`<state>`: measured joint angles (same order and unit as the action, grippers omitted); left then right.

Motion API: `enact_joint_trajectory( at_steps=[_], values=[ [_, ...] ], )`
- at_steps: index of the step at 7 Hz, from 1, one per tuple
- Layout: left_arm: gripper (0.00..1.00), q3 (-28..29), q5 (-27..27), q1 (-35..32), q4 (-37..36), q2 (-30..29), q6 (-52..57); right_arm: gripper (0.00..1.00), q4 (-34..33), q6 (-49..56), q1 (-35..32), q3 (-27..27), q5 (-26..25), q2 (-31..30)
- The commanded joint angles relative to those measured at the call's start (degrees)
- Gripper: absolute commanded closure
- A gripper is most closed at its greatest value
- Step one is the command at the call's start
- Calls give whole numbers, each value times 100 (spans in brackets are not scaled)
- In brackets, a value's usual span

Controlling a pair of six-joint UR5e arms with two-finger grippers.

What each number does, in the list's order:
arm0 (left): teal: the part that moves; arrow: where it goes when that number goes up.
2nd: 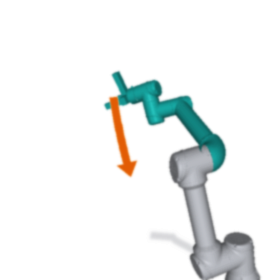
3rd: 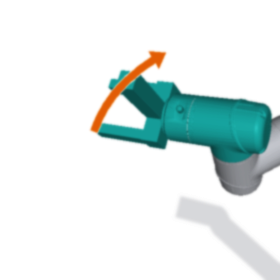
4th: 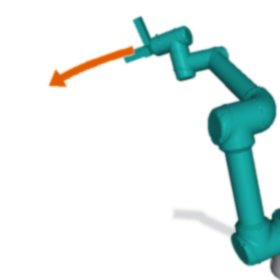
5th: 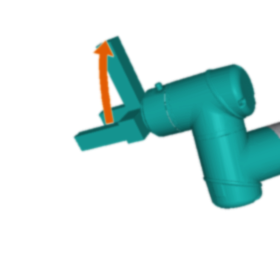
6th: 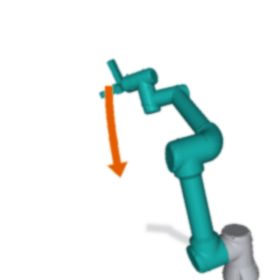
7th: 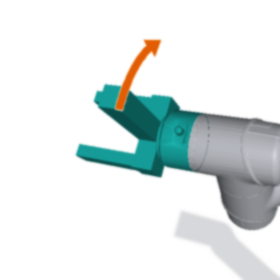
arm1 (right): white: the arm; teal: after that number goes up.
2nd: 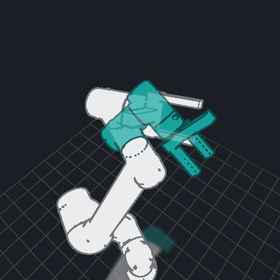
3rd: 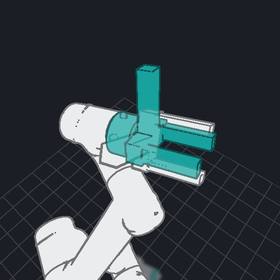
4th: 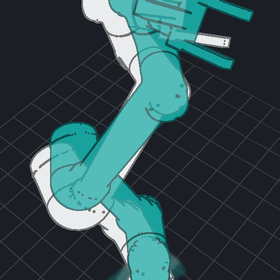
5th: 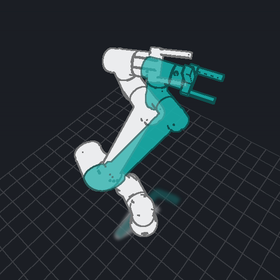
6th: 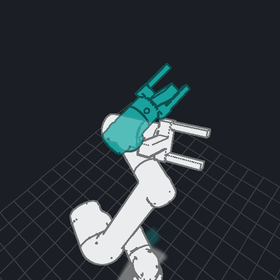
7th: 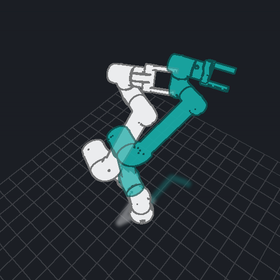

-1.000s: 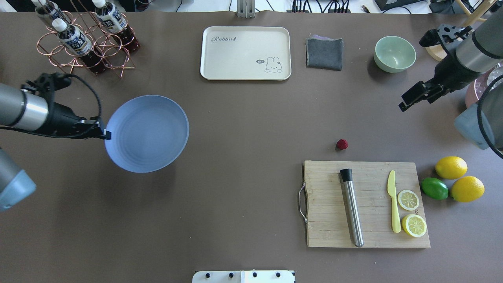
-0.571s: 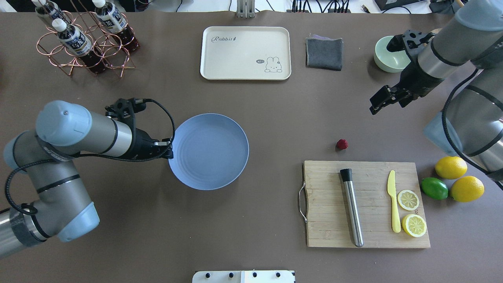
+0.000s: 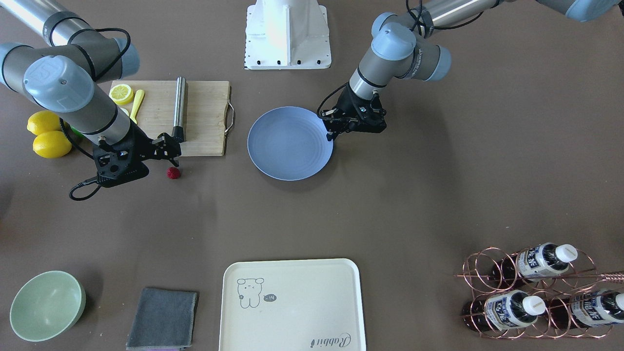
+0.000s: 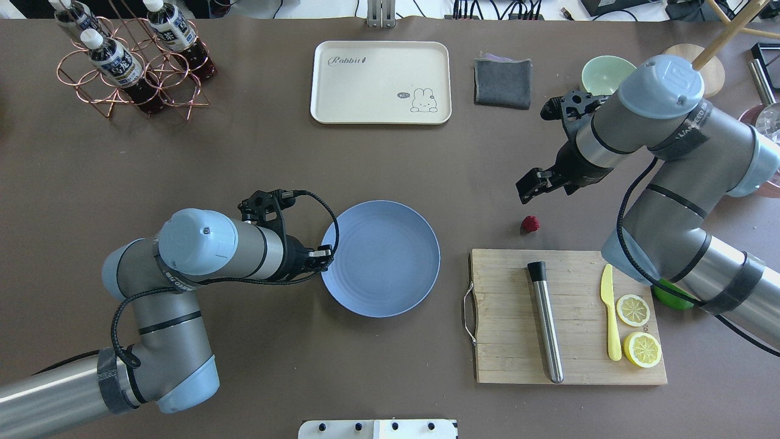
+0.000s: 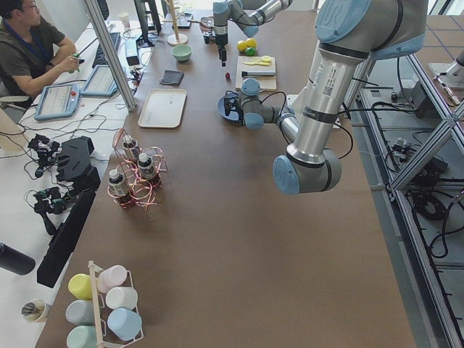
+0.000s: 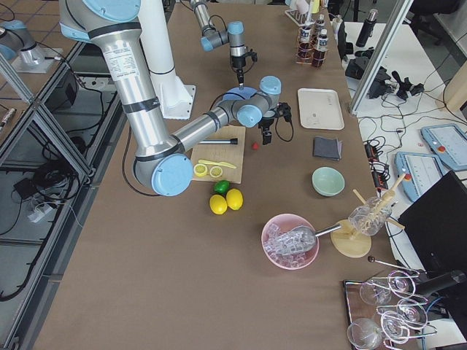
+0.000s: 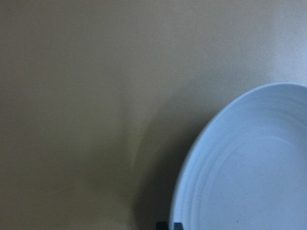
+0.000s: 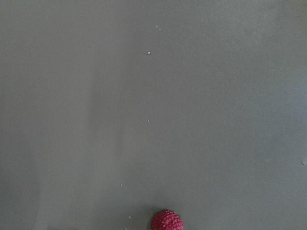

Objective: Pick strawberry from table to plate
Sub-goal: 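Lower the right gripper onto the red strawberry and close it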

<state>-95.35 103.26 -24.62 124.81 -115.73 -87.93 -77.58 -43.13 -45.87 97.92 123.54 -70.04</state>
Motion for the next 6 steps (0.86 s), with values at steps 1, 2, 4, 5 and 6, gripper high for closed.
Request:
enact_joint_trajectory(
  at_steps=[1,2,4,5,6],
  values=[
    [100,105,-78,71,0,-160,-172,0,50,-37,192,-220,-145,16],
    [91,122,-78,71,-9,-169,-172,0,50,-37,323,-342,-320,77],
    [30,157,-157,71,-9,-169,-163,1,41,-29,386,-440,-339,87],
    [29,157,-218,71,-9,-160,-163,3,41,-37,404,-458,-330,95],
    [28,157,-228,71,-9,-160,-163,9,41,-29,430,-484,-339,96]
  ],
)
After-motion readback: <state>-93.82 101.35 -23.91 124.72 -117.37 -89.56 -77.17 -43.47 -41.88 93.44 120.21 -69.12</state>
